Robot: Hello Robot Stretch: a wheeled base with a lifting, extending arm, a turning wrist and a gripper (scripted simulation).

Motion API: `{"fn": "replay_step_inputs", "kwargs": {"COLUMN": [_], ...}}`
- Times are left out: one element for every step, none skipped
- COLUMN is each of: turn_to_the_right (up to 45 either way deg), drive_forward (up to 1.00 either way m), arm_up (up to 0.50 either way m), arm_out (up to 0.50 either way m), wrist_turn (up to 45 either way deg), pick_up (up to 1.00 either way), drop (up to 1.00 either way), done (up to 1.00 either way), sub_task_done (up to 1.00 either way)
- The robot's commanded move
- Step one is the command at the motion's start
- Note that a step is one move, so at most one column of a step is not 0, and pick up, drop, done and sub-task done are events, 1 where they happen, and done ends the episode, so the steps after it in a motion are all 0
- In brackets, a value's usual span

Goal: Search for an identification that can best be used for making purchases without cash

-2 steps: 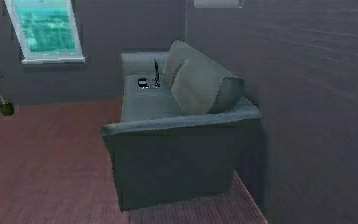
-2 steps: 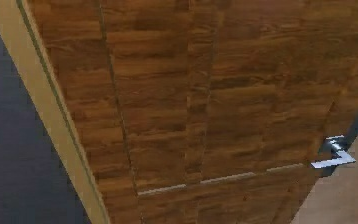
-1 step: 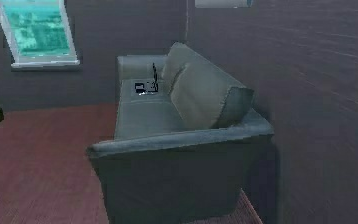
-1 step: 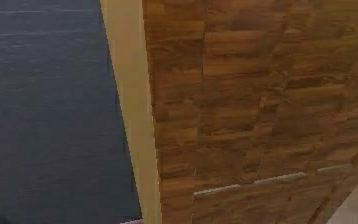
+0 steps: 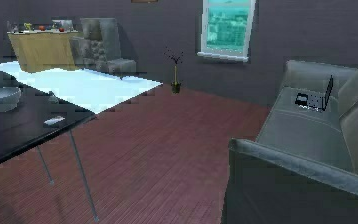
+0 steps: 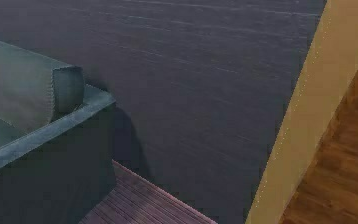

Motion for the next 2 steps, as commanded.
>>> {"fn": "replay_step_inputs", "kwargs": {"turn_to_the_right": [-6.0, 0.0], "drive_forward": [0.0, 0.4], "arm_up": [0.0, 0.0], "arm_out": [0.0, 0.0], "wrist_turn": [0.0, 0.0], "pick_up": [0.0, 0.0], "drop": [0.0, 0.0], "done": [0.0, 0.0], "sub_task_done": [0.0, 0.0]}}
